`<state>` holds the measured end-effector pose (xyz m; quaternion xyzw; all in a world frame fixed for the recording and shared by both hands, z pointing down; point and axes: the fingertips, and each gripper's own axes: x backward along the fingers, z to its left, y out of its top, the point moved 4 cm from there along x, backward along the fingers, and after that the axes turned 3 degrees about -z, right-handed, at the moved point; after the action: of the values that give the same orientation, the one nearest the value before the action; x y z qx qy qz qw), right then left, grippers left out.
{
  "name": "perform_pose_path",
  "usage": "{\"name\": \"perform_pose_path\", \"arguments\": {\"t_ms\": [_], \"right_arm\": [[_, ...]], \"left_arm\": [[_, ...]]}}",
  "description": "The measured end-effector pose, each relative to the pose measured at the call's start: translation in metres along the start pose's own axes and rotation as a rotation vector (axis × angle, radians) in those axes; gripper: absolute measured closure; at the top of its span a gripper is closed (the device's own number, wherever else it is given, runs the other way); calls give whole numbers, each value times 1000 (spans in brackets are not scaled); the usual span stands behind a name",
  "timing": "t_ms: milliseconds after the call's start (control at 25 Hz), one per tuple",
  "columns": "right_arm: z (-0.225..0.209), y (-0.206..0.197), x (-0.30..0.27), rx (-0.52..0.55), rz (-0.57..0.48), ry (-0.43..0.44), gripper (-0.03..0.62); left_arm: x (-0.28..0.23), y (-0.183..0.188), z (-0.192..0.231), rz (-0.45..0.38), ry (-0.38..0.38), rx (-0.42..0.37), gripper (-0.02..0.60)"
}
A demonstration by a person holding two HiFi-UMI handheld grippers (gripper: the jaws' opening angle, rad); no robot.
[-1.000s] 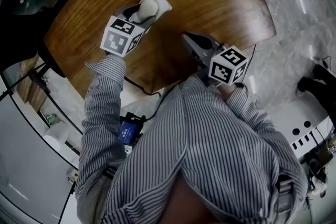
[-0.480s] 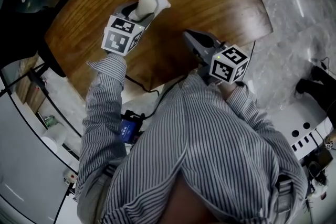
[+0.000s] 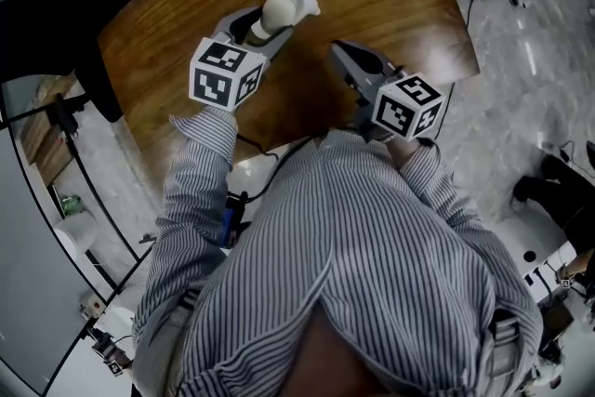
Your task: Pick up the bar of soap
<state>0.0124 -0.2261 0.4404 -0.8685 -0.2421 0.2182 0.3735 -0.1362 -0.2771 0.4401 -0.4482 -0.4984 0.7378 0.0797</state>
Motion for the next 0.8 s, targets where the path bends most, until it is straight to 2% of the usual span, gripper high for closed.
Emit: {"name": "perform_pose_path", "arguments": {"t_ms": [200, 320, 520, 800], "right_arm": [[19, 14, -6, 77, 2, 38, 591], [26, 17, -11, 112, 13, 55, 591], [34, 20, -17, 169, 35, 60, 591], [45, 11, -18, 211, 74, 60, 591]], "left_arm": [[28, 1, -16, -161, 66, 115, 321], [40, 0, -22, -233, 71, 174, 321], [63, -3, -30, -415, 67, 312, 321], [90, -9, -42, -595, 73, 392, 321]]}}
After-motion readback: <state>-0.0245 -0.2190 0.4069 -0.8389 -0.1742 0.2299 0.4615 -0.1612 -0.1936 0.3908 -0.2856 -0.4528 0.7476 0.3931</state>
